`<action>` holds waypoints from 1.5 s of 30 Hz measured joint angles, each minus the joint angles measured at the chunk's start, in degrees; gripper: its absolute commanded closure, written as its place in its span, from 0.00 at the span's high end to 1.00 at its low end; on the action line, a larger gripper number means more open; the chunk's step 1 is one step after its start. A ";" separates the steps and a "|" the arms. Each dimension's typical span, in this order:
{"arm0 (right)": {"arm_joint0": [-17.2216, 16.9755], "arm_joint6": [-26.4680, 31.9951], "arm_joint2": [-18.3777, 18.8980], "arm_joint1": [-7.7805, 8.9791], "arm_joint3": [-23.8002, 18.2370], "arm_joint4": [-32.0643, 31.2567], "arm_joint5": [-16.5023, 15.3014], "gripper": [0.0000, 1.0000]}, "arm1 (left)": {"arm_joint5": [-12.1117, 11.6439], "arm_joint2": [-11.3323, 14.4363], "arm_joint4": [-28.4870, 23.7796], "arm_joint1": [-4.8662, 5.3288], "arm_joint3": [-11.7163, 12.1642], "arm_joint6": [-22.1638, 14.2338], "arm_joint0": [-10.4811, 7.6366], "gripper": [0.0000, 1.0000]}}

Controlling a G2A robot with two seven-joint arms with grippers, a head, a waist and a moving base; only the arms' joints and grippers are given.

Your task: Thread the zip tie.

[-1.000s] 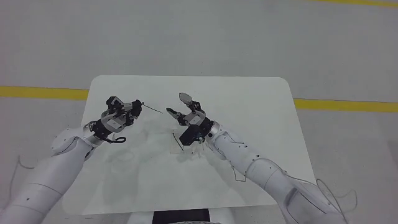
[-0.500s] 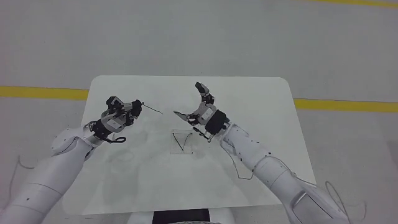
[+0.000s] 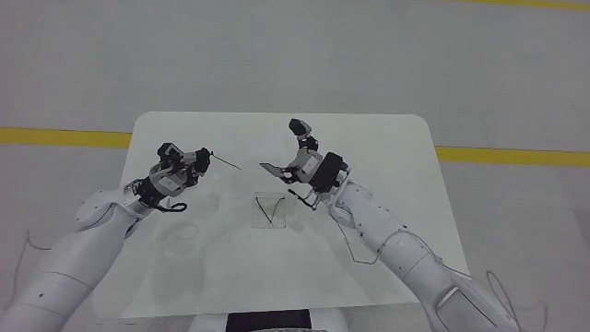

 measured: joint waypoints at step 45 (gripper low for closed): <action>2.54 1.81 -7.02 4.75 -8.15 21.71 0.09 1.00 | 3.35 -5.51 3.47 1.26 -8.53 -5.13 5.12 0.00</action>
